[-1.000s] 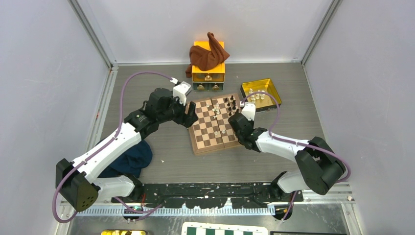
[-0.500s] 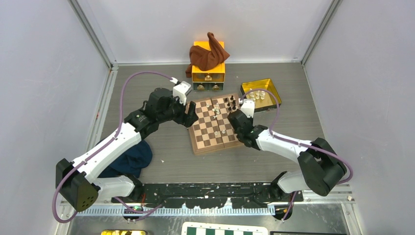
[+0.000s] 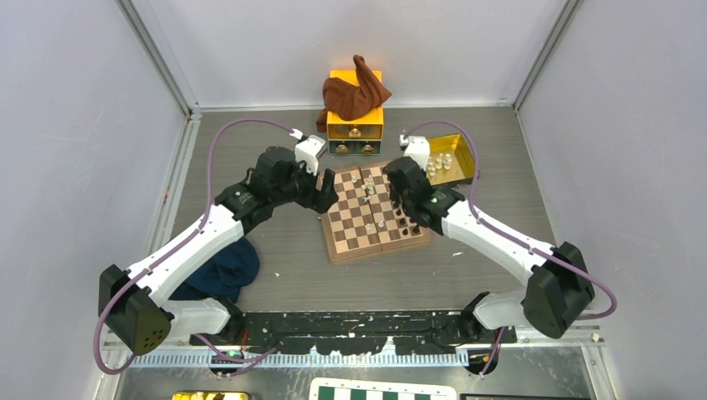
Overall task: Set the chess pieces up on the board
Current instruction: Place the chess piece on the chessboard, then pick up the chess piece from the chessboard.
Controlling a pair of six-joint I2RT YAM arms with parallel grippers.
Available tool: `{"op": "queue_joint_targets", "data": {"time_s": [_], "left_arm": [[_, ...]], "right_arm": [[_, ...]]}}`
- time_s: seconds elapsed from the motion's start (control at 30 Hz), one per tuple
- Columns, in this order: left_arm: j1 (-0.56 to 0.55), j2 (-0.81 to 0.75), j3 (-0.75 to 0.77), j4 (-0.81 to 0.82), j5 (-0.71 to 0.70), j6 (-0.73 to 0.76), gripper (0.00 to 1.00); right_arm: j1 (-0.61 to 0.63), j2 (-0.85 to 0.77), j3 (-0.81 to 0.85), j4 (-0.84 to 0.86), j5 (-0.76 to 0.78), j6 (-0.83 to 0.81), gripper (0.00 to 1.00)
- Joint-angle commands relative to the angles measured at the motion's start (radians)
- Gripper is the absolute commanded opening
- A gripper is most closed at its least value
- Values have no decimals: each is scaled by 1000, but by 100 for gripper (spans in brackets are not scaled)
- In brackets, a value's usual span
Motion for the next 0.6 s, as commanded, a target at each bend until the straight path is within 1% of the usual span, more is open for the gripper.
{"op": "queue_joint_targets", "data": {"time_s": [0.0, 0.07, 0.2, 0.3, 0.4, 0.57], "left_arm": [[6, 19, 54, -7, -54, -84, 76], [8, 27, 58, -38, -84, -131, 76], [8, 26, 62, -136, -99, -192, 76], [8, -7, 27, -152, -106, -229, 76], [7, -43, -18, -138, -111, -267, 76], [8, -58, -52, -131, -109, -286, 76]], "right_arm": [[4, 111, 204, -102, -118, -26, 38], [4, 182, 291, -148, -152, -12, 38], [5, 329, 460, -236, -199, 51, 38], [4, 411, 562, -276, -230, 110, 38], [6, 460, 600, -272, -248, 126, 38], [7, 546, 691, -300, -236, 69, 38]]}}
